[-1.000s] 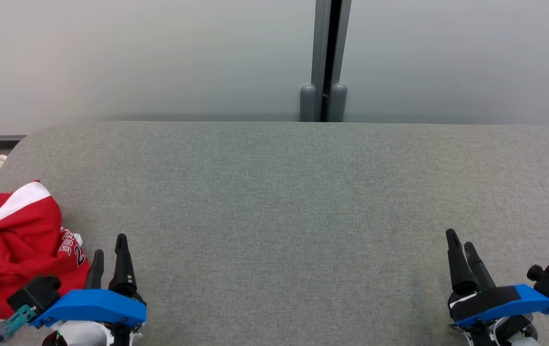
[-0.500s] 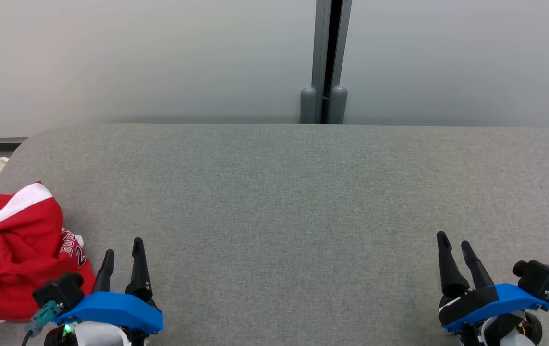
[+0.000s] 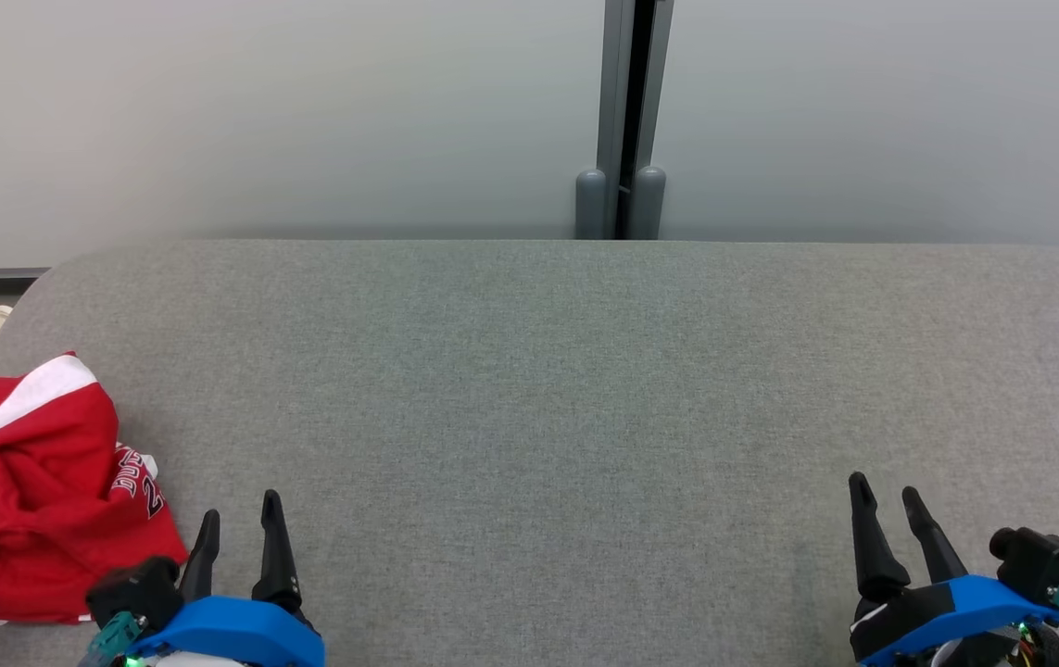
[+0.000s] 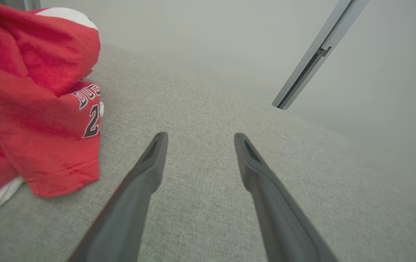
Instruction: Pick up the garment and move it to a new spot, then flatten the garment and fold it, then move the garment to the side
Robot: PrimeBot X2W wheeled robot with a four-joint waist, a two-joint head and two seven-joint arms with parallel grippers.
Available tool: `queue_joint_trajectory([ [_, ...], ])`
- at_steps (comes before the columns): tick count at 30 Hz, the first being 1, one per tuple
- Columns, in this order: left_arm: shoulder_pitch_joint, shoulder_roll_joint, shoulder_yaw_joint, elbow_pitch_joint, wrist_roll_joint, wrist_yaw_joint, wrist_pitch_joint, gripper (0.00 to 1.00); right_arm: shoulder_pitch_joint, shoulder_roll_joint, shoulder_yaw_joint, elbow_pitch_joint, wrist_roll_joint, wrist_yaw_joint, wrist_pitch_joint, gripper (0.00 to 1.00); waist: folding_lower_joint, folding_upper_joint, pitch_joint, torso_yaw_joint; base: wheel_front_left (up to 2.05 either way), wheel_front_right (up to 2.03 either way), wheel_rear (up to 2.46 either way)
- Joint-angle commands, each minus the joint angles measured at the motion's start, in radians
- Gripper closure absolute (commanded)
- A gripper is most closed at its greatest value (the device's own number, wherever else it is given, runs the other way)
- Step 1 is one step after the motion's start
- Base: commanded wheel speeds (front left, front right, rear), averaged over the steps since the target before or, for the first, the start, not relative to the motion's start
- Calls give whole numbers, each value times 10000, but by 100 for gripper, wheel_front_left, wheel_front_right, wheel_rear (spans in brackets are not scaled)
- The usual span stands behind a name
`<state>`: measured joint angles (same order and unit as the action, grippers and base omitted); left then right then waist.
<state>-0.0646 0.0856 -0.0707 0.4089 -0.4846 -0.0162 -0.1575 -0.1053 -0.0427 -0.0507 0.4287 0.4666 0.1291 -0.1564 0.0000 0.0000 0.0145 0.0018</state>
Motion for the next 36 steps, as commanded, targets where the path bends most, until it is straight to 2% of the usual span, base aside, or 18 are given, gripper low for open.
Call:
queue_joint_trajectory([
  [1,-8,-17,83,-148,312,71,-109,0,89,-73,-43,-59,-294,17,-118,0,0,0,5,-6,0,0,0],
  [13,118,-90,80,-59,1699,107,-411,0,160,-87,67,76,-1510,20,-427,0,0,0,42,49,0,0,0],
  [20,61,-131,118,19,2304,159,-568,0,198,-88,147,225,-2164,20,-583,0,0,0,163,338,0,0,0],
  [27,30,-188,154,138,2775,215,-686,0,129,-89,278,325,-2783,20,-696,0,0,0,293,1096,0,0,0],
  [28,84,-186,185,200,2950,223,-728,0,73,-90,371,379,-2959,21,-744,0,0,0,325,1432,0,0,0],
  [29,84,-186,185,200,2950,223,-728,0,73,-90,371,379,-2959,21,-744,0,0,0,325,1432,0,0,0],
  [36,350,-123,580,324,3430,347,-858,0,-74,-94,930,640,-3433,16,-873,0,0,0,375,2663,0,0,0],
])
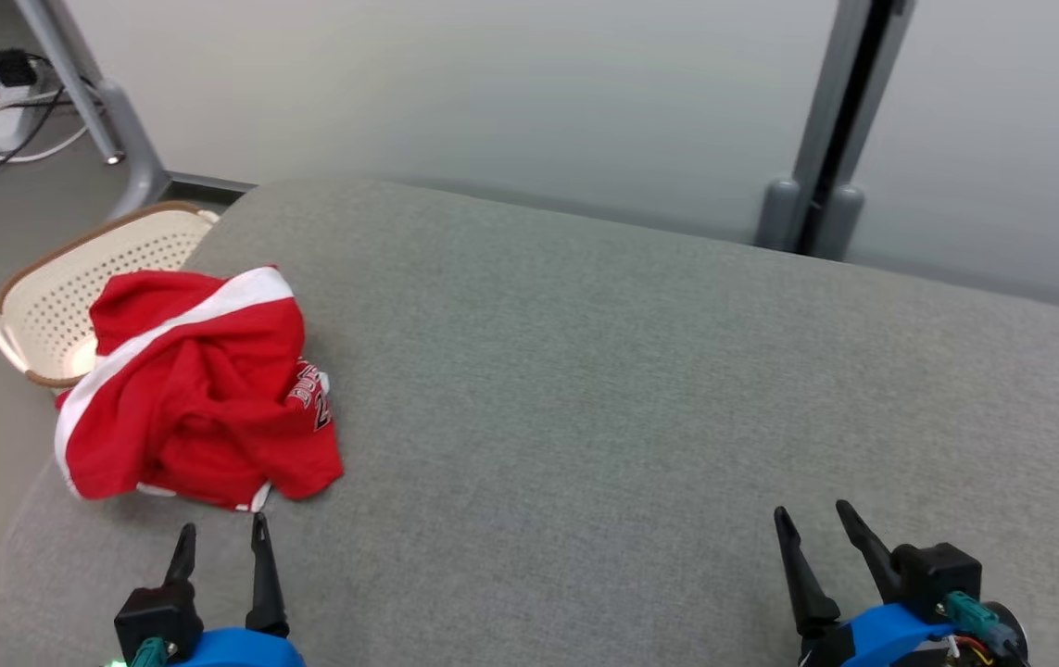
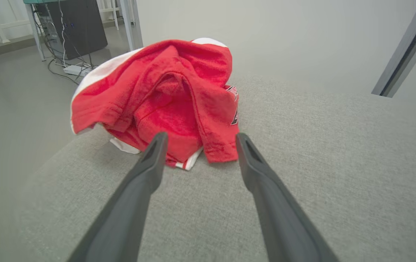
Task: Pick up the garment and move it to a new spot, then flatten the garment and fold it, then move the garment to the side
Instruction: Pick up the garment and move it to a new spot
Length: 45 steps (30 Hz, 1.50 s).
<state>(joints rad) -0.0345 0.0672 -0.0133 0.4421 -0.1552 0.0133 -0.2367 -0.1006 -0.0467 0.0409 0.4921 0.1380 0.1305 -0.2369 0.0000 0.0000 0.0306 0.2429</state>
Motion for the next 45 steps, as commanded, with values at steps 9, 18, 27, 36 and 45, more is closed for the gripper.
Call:
queue_joint_trajectory([
  [9,-163,120,593,79,643,-80,-233,0,-387,-64,684,269,-768,4,-229,0,0,0,466,1100,0,0,0],
  [18,-2468,1206,1198,478,950,-785,-300,0,-722,-62,670,310,-1545,4,-301,0,0,0,1536,902,0,0,0],
  [27,-4978,2491,938,2502,1009,-1270,-291,0,-1210,-103,608,460,-1830,-5,-258,0,0,0,2586,388,0,0,0],
  [36,-6539,2584,366,5326,-66,-1458,-100,0,-1587,-195,710,820,-1857,-9,-187,0,0,0,3288,-48,0,0,0],
  [45,-6882,2601,-992,6306,-1776,-1432,58,100,-1610,-205,677,939,-1693,-16,-188,0,0,0,3135,-90,0,0,0],
])
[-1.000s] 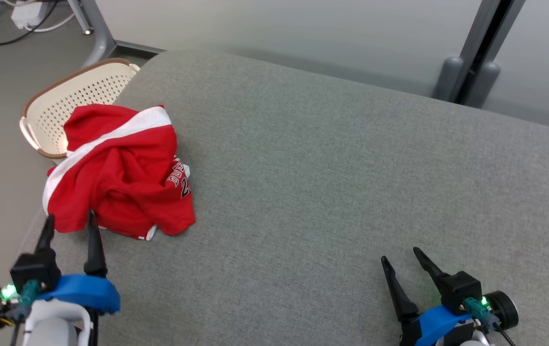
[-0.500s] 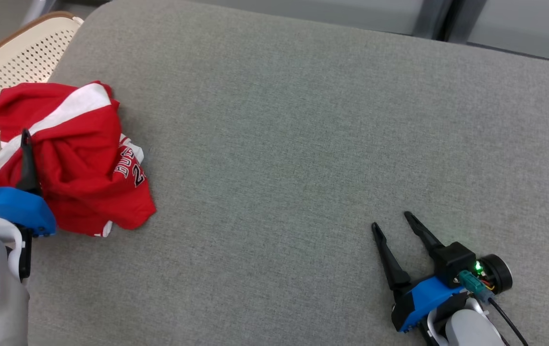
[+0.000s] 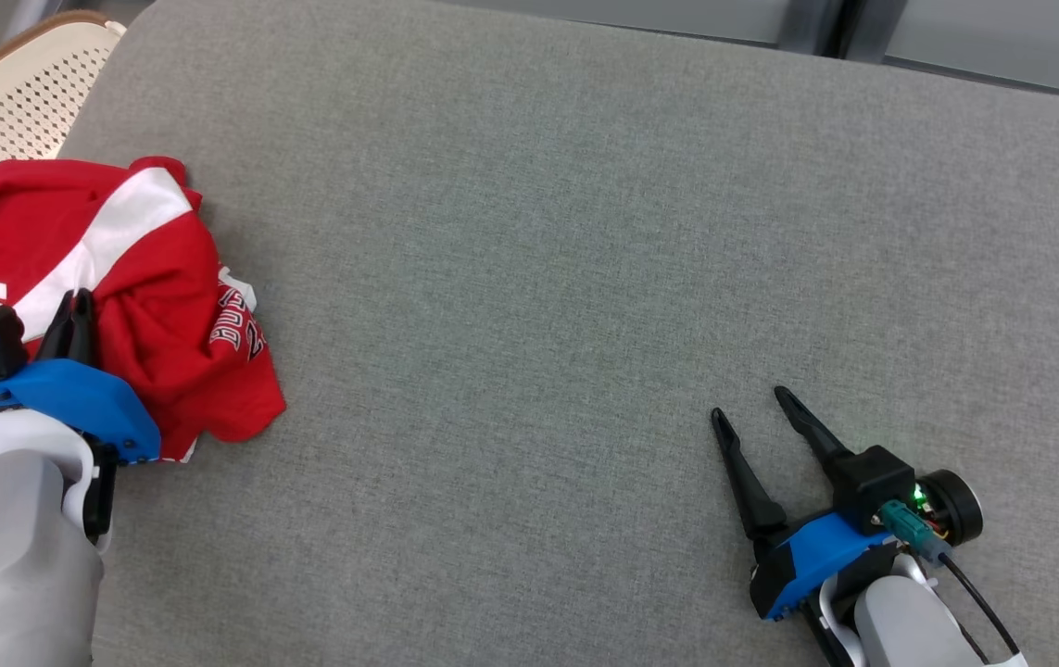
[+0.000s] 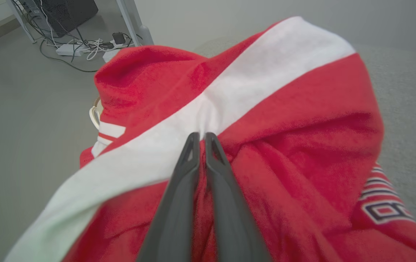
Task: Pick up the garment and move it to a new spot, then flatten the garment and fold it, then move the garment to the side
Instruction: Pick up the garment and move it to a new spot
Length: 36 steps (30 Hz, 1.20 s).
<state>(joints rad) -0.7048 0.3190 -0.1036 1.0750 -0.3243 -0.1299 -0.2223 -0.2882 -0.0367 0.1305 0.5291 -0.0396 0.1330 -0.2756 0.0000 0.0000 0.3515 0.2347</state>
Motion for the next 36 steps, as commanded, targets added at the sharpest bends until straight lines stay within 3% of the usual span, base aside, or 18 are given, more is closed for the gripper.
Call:
queue_joint_trajectory([
  [1,-215,145,-254,-107,-184,0,-166,100,287,-299,-207,548,104,-41,196,0,0,0,-155,2,0,0,0],
  [7,-353,462,-969,-1241,-668,-1,-432,100,429,-206,-19,390,409,-31,140,0,0,0,-836,-104,0,0,0],
  [12,-348,515,-1211,-3395,-508,-2,-437,100,594,-167,210,313,869,-25,115,0,0,0,-1492,-510,0,0,0],
  [21,-176,-541,-2115,-5964,-110,-2,-442,100,1157,-159,443,188,1503,-24,109,0,0,0,-2309,-2301,0,0,0],
  [30,225,-1623,-3122,-6164,-156,-3,-442,100,1404,-152,379,47,1605,-24,109,0,0,0,-2374,-3745,0,0,0],
  [36,1508,-2120,-3450,-5196,-161,-3,-434,100,1566,-151,278,-130,1652,-22,107,0,0,0,-2302,-4012,0,0,0],
])
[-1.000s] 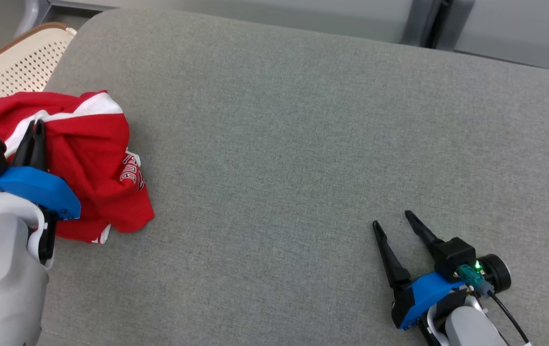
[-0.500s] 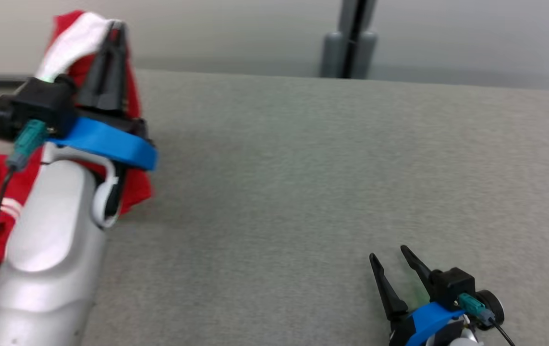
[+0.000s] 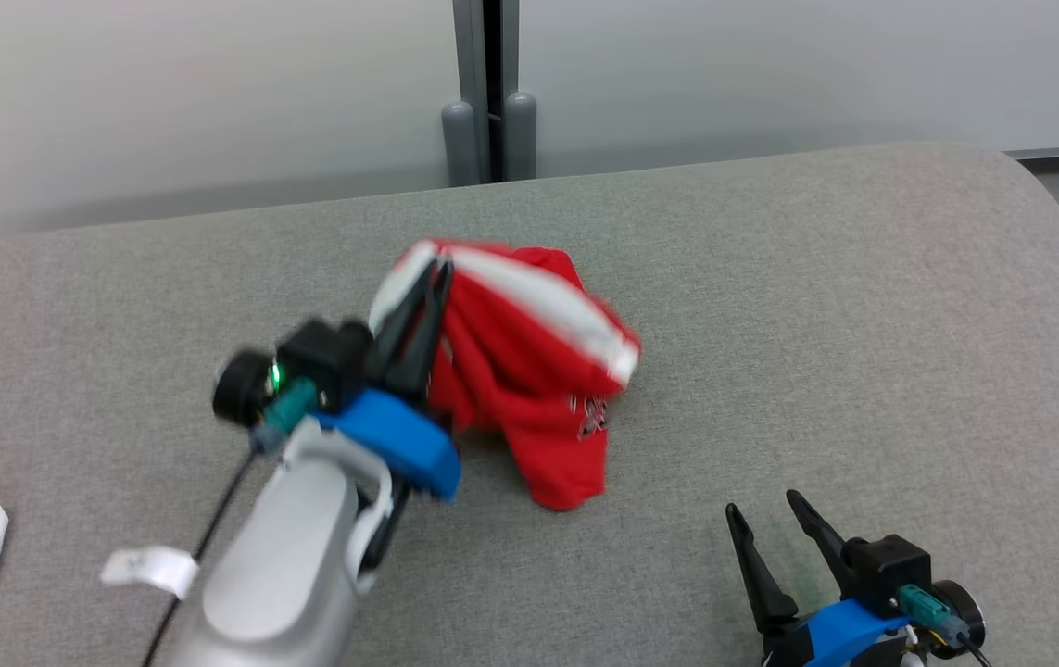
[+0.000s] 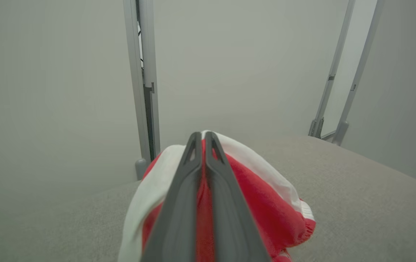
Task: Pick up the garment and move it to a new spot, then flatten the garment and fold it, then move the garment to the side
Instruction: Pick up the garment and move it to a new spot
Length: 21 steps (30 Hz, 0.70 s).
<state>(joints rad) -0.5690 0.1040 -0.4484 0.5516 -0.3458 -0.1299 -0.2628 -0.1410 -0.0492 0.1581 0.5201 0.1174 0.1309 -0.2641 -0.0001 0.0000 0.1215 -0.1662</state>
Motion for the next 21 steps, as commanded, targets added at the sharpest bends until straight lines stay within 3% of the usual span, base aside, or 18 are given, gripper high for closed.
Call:
queue_joint_trajectory([
  [1,452,-4,-18,239,97,-1,-28,100,93,-25,-16,-65,87,-3,-6,0,1,0,9,1,0,0,0],
  [2,763,-30,25,421,150,51,-30,100,115,-26,-31,-85,88,-1,-8,0,1,0,9,15,0,0,0],
  [3,1070,-56,103,560,217,124,-30,87,159,-26,-52,-84,89,-3,-6,0,1,0,-9,43,0,0,0],
  [4,1376,-71,195,668,267,209,-30,17,193,-26,-59,-79,99,-3,-8,0,1,0,-30,74,0,0,0],
  [5,1699,-93,315,779,331,297,-28,0,217,-26,-51,-87,119,-3,-8,0,1,0,-59,115,0,0,0],
  [12,3664,-157,1627,254,650,758,-29,0,343,-31,-245,-166,120,-1,-8,0,1,0,-460,582,0,0,0],
  [21,5374,-315,3473,-1001,1278,933,-30,0,762,-29,-309,-172,201,-3,-6,0,1,0,-1039,890,0,0,0],
])
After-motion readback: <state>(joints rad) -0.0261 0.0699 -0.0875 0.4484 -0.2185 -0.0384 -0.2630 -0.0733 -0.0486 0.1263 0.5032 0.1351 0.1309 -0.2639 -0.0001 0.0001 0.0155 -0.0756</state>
